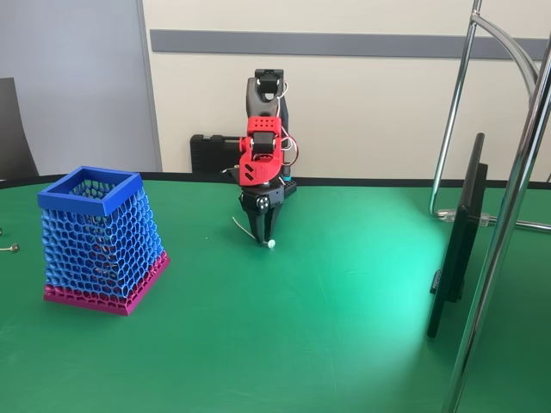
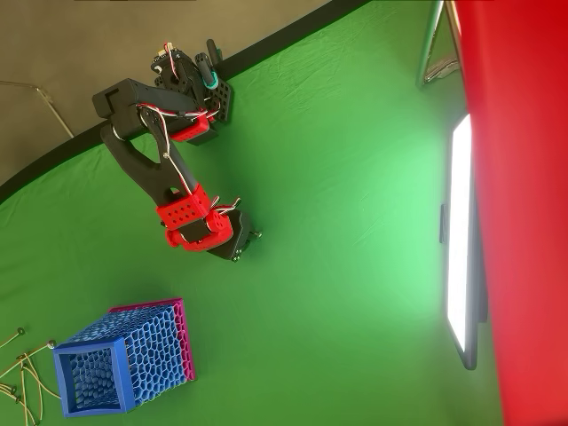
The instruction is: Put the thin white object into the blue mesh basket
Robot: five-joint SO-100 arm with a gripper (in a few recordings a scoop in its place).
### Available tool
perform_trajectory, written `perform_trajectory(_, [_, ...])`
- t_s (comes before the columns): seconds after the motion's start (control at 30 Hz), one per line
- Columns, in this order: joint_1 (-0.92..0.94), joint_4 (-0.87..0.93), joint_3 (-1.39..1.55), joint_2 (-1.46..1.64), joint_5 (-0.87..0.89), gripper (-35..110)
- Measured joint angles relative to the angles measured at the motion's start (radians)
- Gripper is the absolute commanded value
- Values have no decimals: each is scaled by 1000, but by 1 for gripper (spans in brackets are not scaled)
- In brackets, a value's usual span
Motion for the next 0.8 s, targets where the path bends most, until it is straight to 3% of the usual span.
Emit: perform_trajectory(0.8, [-35, 21, 0, 51, 9, 12])
